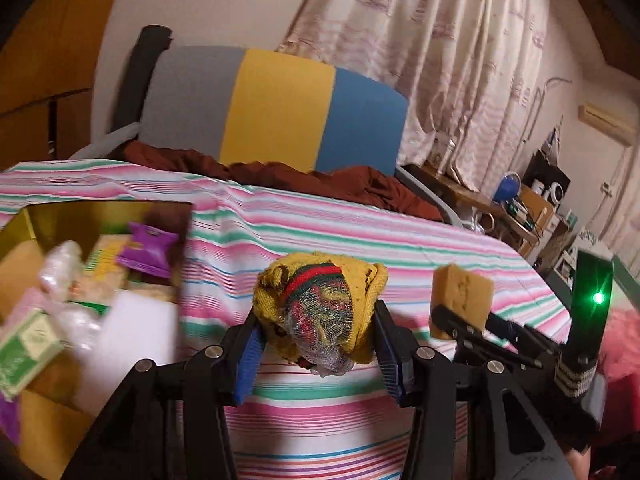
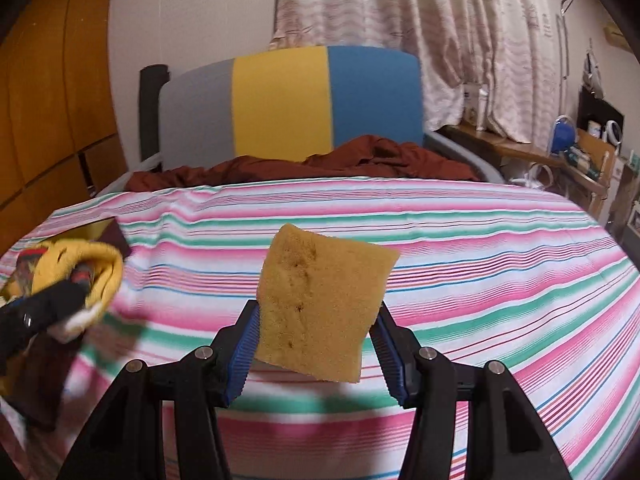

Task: Organize objects
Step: 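Carry the knitted bundle and yellow sponge over the gold tray with both grippers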

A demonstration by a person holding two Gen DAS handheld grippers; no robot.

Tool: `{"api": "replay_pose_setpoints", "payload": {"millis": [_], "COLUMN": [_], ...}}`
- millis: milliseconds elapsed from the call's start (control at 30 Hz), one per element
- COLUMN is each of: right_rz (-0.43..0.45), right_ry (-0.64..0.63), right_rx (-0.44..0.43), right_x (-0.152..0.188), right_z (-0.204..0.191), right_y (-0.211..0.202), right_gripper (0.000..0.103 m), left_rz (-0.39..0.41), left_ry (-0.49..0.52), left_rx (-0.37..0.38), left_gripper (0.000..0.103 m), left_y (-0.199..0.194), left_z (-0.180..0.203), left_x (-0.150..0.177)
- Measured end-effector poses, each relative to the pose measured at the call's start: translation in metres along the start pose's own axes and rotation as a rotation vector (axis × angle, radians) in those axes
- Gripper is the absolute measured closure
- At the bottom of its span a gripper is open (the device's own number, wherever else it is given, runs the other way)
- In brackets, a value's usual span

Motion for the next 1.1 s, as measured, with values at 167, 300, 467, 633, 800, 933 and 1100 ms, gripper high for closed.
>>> {"api": "replay_pose_setpoints", "payload": {"millis": [167,300,467,633,800,933,1100], "right_rz": [0.001,0.025,0.052,0.054,0.042,0.027,0.012], "right_ry": [-0.012,-0.02,-0.061,-0.098,-0.135,-0.17,-0.198], "right_rx": [-0.09,-0.161,-0.243,-0.302,-0.347,-0.377,-0.402], "right_x": [-0.007,-0.018,-0.031,-0.038,-0.041,-0.044,-0.043], "right_z": [-0.038,-0.068,-0.108,-0.139,-0.166,-0.184,-0.2], "right_y": [-0.015,-0.03,-0.049,-0.059,-0.064,-0.064,-0.062], "right_gripper": [0.048,0.048,0.048,0.048,0.048,0.048,0.048], "left_rz": [0.011,0.036,0.051,0.003,-0.055,-0.095,-0.128], "left_ry": [-0.05,-0.089,-0.14,-0.182,-0.255,-0.298,-0.321], "left_rx": [-0.038,-0.084,-0.16,-0.229,-0.257,-0.298,-0.323], "left_gripper": [0.052,0.052,0.051,0.051,0.051,0.051,0.043], "left_y": [-0.025,-0.043,-0.057,-0.052,-0.045,-0.039,-0.028], "left_z": [-0.036,-0.072,-0.127,-0.185,-0.234,-0.265,-0.287], "left_x": [-0.011,-0.026,-0.05,-0.07,-0.083,-0.088,-0.089]}}
Point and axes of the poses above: each gripper's, at about its wrist camera, not at the fingertips, and y roughly the way its jaws point, z to its right, x to its underside, the point moved 4 cm from there along y, roughly the way its jaws point, and after that the axes turned 9 degrees about x, right-handed, at the moved point
